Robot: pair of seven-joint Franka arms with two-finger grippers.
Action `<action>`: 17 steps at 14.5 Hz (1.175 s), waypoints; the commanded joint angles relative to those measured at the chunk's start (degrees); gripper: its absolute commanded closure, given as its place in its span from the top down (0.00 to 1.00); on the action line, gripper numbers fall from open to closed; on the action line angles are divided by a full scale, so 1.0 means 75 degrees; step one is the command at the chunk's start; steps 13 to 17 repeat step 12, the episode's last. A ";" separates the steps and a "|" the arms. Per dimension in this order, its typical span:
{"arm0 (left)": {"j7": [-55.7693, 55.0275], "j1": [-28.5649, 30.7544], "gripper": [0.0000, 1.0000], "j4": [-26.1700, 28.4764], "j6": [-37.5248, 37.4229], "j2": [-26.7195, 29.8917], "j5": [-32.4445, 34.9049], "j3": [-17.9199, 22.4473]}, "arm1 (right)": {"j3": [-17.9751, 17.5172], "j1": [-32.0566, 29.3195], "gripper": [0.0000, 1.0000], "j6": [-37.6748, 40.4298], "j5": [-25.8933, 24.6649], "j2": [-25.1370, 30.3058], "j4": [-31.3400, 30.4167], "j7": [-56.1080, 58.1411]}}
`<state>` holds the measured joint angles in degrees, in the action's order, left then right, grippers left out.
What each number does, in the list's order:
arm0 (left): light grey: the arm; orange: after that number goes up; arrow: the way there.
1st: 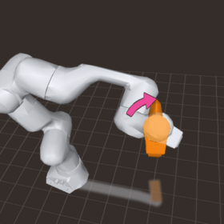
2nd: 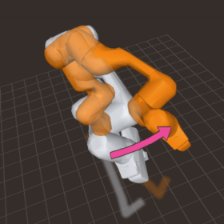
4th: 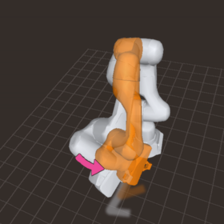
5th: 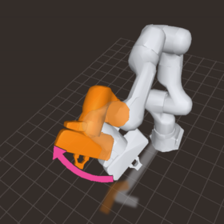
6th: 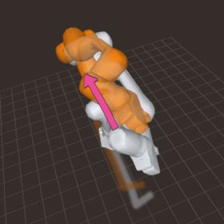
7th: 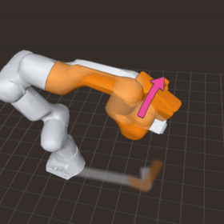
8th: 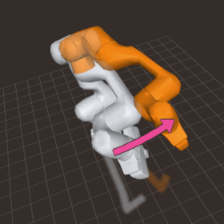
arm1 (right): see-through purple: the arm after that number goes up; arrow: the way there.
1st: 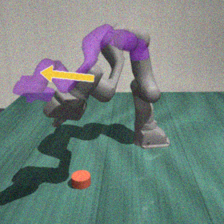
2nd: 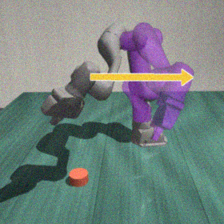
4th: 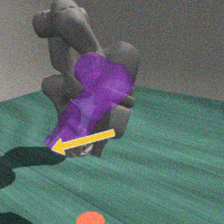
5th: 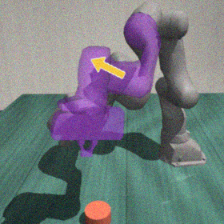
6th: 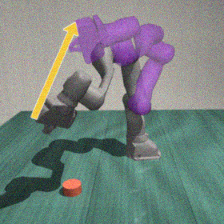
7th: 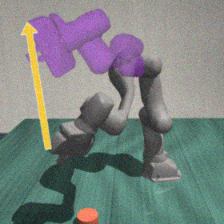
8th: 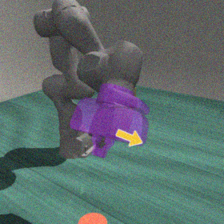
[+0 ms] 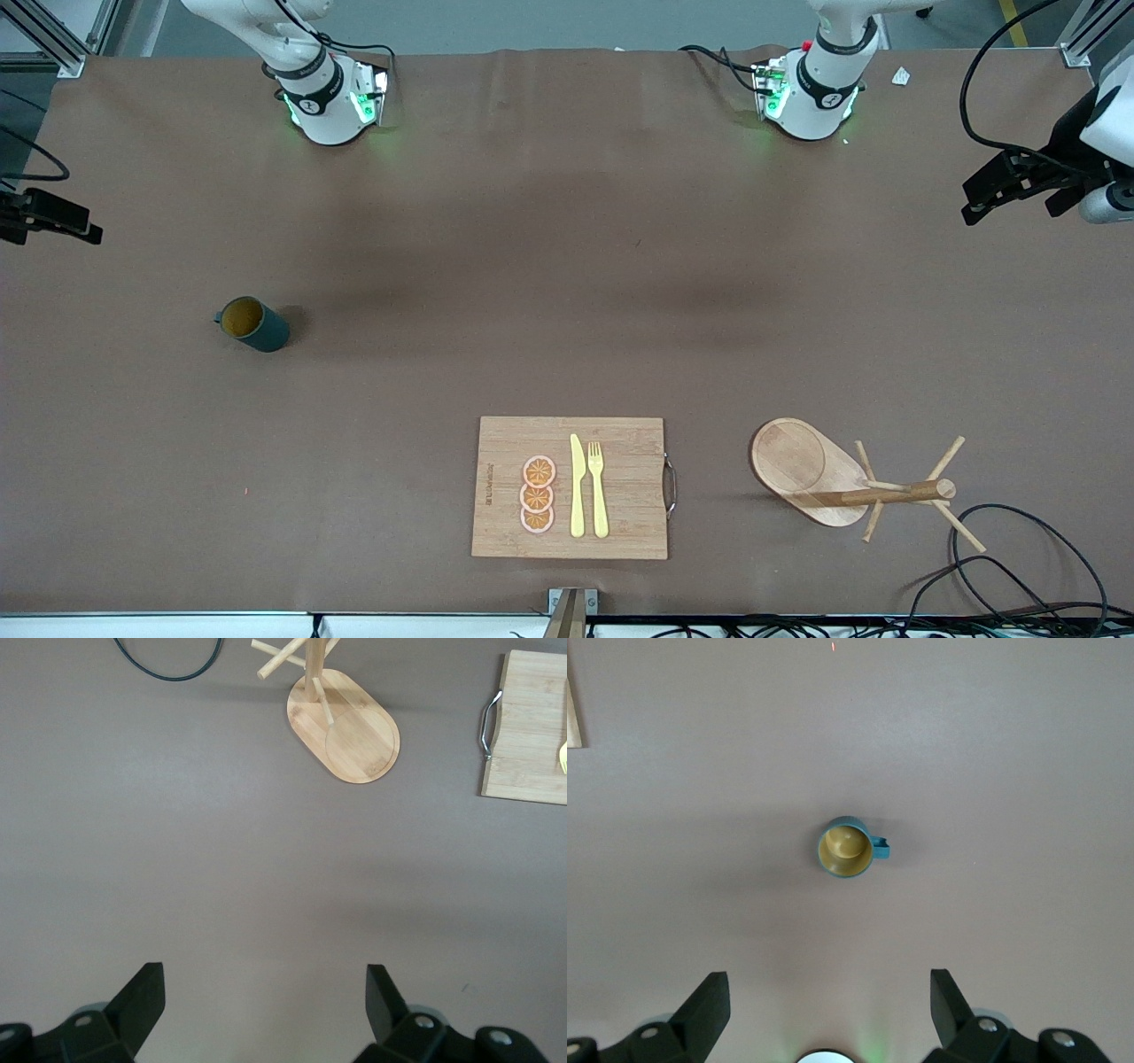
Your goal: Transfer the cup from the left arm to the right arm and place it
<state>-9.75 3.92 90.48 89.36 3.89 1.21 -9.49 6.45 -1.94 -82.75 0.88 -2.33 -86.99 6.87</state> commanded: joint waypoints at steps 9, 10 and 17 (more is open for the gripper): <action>0.1488 -0.0276 1.00 -0.0112 -0.0687 0.0067 -0.0255 -0.0059 | -0.0063 0.0129 1.00 -0.0099 0.0035 0.0674 -0.0425 -0.0177; 0.1488 -0.0264 1.00 -0.0111 -0.0723 0.0079 -0.0278 -0.0071 | -0.0063 0.0129 1.00 -0.0099 0.0023 0.0697 -0.0448 -0.0154; 0.1406 -0.0264 1.00 -0.0111 -0.0735 0.0091 -0.0290 -0.0071 | -0.0063 0.0129 1.00 -0.0088 -0.0012 0.0744 -0.0507 -0.0107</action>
